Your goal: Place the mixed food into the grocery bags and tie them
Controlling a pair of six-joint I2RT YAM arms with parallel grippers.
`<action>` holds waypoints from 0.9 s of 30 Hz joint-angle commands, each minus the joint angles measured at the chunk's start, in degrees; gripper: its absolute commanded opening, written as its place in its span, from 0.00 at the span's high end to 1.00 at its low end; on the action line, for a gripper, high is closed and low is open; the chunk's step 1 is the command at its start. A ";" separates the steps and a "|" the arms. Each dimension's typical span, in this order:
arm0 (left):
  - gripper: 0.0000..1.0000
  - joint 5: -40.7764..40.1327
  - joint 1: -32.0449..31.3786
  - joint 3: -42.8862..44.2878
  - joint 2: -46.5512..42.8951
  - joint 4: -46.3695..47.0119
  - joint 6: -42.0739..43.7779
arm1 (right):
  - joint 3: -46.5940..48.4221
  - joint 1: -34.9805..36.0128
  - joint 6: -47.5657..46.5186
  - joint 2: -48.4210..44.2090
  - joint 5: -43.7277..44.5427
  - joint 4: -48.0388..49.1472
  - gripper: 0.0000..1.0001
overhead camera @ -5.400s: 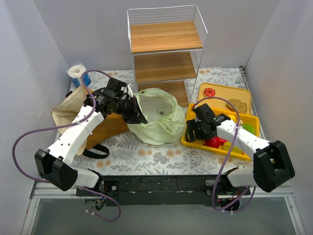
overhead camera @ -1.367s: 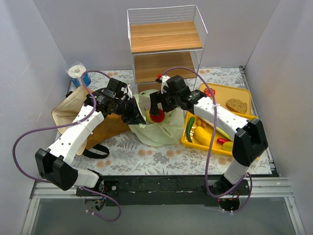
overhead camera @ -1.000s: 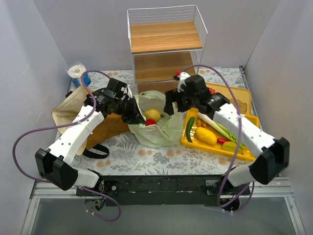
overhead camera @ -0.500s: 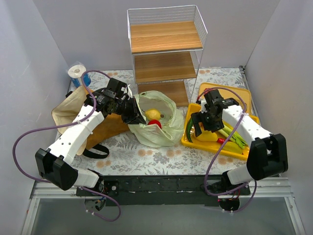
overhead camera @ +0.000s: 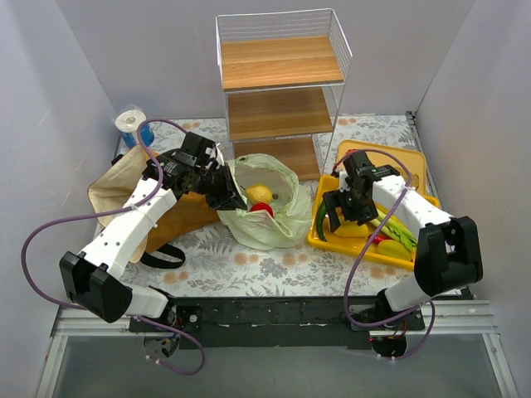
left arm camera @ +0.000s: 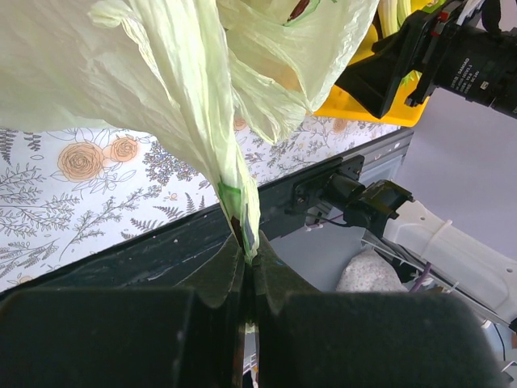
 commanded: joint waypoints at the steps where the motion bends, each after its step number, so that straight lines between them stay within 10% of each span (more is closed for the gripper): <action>1: 1.00 -0.21 0.24 0.67 -2.04 0.08 -0.08 | 1.24 1.42 -3.87 -1.33 0.41 6.62 0.01; 19: 1.00 -0.30 0.15 1.28 -1.42 -0.01 0.27 | -7.11 3.71 -22.52 -9.07 -2.49 13.22 0.01; 27: 1.00 -0.03 0.24 0.49 -1.69 0.34 0.27 | 1.66 3.71 -5.96 -3.53 5.33 4.27 0.02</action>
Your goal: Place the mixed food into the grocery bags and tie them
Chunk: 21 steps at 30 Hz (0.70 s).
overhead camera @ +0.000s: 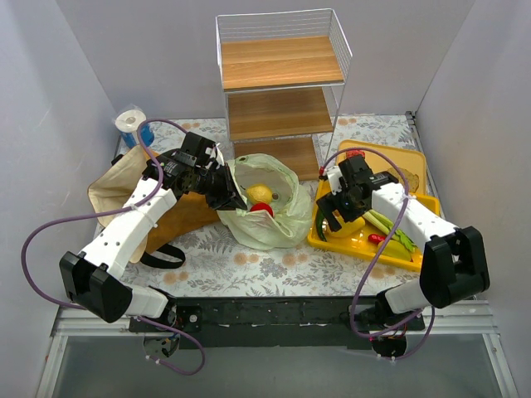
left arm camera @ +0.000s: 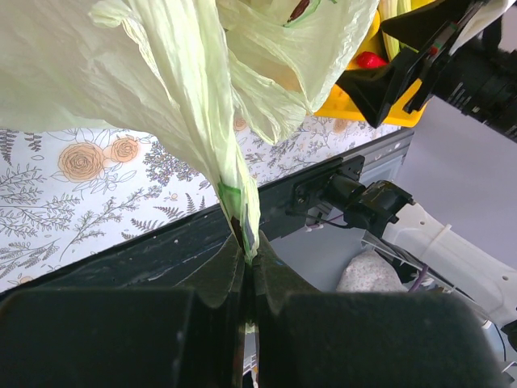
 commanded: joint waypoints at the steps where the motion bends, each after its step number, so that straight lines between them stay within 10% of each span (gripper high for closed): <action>1: 1.00 0.14 0.26 0.49 -1.69 0.43 0.16 | 8.29 0.00 14.42 2.09 4.68 -3.87 0.01; 12: 1.00 0.41 0.26 -0.30 -2.48 0.95 0.16 | 4.01 -0.09 62.93 -3.89 9.40 -1.94 0.04; 21: 1.00 -0.65 0.26 -1.09 -4.15 1.13 -0.28 | 4.36 -0.88 77.81 2.61 22.26 -13.73 0.17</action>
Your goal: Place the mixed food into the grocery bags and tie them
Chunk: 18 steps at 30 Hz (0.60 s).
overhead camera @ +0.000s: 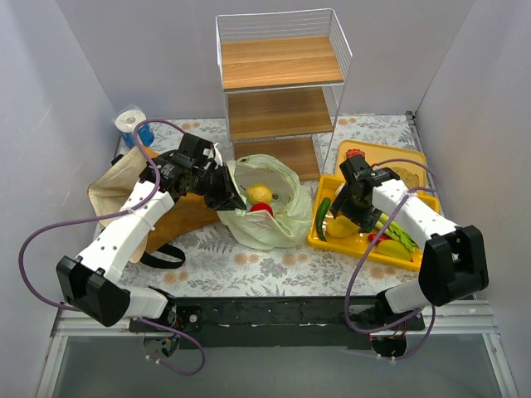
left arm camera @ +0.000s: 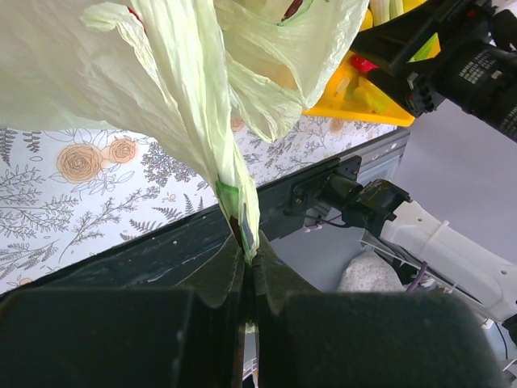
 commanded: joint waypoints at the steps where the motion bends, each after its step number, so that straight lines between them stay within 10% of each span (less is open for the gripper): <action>1: 1.00 -1.00 0.17 -0.69 -3.14 0.67 -0.21 | -0.52 -0.90 10.65 1.67 6.43 -2.84 0.18; 14: 1.00 -2.14 0.26 -1.04 -4.46 0.76 -0.74 | -3.60 -3.28 9.17 9.14 4.94 4.55 0.24; 18: 1.00 -2.41 0.26 -0.70 -4.20 0.58 -0.65 | -1.15 -3.37 6.97 7.22 5.98 3.33 0.69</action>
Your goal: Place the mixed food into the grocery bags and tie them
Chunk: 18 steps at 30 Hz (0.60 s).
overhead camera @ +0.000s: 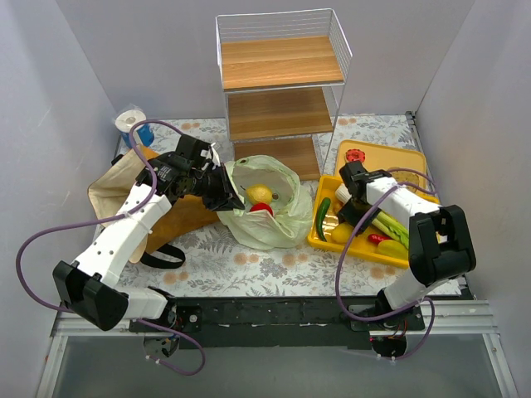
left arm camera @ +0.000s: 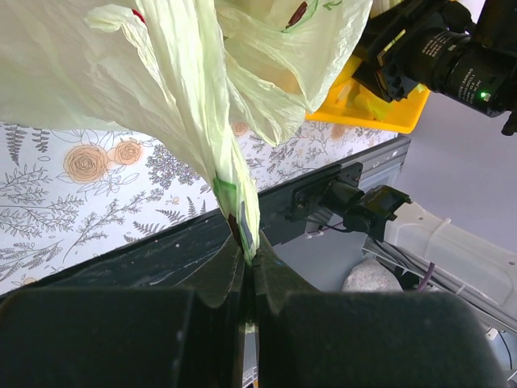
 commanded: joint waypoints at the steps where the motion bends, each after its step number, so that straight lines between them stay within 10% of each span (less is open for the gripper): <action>1: 1.00 -1.01 0.24 0.16 -2.21 0.54 -0.17 | 3.07 -0.11 -1.95 -2.51 3.43 -0.93 0.74; 10: 1.00 -0.49 0.24 1.21 -0.45 0.45 0.97 | 25.28 11.72 -7.55 -8.68 2.04 -2.44 0.79; 18: 1.00 -0.13 0.15 1.92 0.43 0.28 1.76 | 25.42 22.56 -27.78 -5.95 -12.19 17.85 0.82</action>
